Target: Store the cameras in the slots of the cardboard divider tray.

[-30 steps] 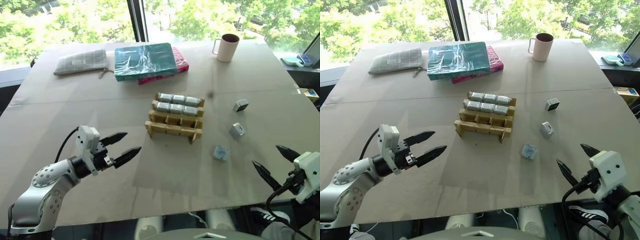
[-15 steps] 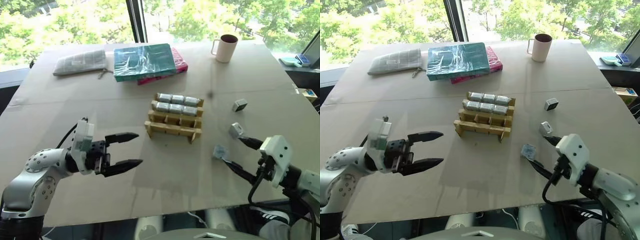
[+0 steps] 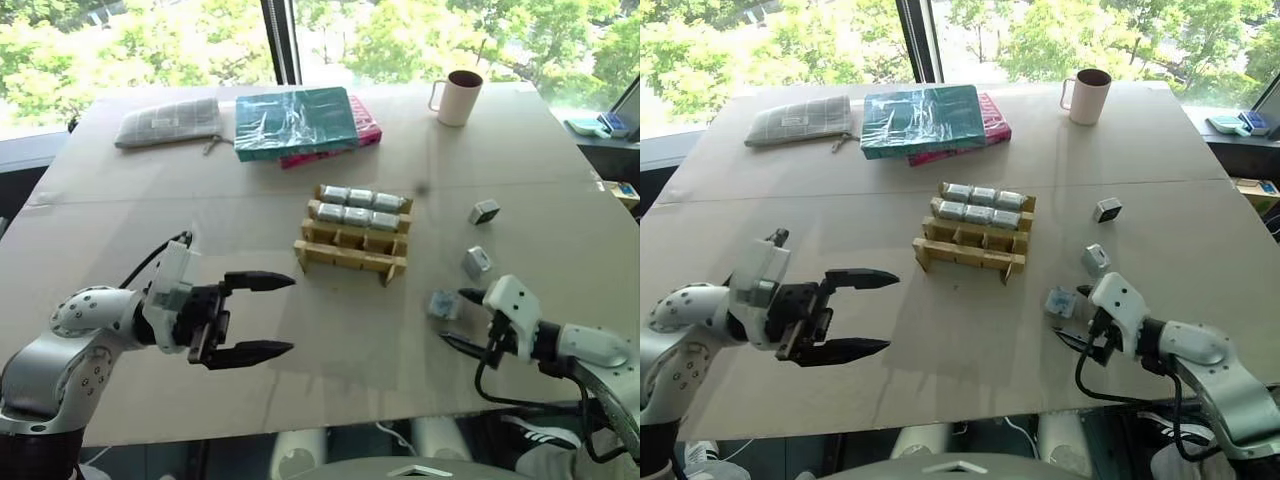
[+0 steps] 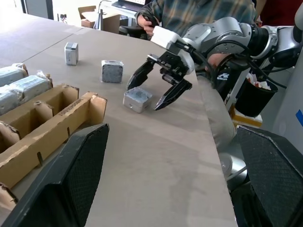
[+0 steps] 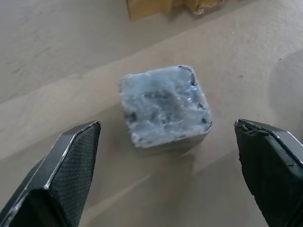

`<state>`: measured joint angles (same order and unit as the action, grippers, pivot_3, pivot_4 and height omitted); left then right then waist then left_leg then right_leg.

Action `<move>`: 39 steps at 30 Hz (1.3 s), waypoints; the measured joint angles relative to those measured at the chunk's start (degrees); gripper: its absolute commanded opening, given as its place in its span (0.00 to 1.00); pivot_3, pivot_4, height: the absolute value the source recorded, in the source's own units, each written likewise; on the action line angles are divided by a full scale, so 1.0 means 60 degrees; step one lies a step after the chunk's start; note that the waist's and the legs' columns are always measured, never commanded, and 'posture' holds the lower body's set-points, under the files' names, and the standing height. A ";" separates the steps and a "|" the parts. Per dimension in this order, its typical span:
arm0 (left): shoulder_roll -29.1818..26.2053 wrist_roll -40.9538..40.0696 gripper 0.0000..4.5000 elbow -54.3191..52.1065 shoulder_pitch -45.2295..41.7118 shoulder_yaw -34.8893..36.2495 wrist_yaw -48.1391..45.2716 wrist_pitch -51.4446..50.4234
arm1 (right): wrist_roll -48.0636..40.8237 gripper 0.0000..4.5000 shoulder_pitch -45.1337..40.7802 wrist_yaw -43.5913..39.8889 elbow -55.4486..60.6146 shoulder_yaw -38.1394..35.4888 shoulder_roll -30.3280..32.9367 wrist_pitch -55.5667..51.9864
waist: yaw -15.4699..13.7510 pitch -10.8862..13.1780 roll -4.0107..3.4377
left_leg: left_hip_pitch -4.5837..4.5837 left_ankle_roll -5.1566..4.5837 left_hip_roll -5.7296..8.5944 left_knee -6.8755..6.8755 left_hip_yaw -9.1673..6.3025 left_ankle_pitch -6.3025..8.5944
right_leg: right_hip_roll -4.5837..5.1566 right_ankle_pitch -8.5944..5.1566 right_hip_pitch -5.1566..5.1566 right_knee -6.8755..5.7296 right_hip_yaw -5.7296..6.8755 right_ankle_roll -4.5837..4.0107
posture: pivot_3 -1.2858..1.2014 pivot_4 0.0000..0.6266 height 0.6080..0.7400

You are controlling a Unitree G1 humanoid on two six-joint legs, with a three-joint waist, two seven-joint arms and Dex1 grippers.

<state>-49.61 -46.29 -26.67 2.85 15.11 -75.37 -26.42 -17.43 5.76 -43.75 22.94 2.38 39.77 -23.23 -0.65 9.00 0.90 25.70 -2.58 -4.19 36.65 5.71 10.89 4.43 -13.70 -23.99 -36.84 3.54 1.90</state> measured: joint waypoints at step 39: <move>0.3027 -0.5941 0.37 0.3531 -0.6327 -0.2910 0.8927 -0.7266 | 0.3701 0.44 -0.4007 0.0672 0.2647 0.2278 -0.0455 0.0444 | -0.0026 0.0033 0.0027 | -0.0007 0.0003 0.0003 0.0124 -0.0027 -0.0005 | -0.0040 0.0018 0.0035 -0.0135 -0.0022 -0.0022 | 0.52 0.24 1.00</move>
<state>-31.46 -81.94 -5.49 -35.11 -2.35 -21.80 -70.02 4.78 -18.28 -39.72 38.82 16.05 37.04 -20.57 -0.81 9.20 1.07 25.66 -2.56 -4.17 37.40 5.54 10.86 4.19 -13.60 -23.78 -37.65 3.41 1.77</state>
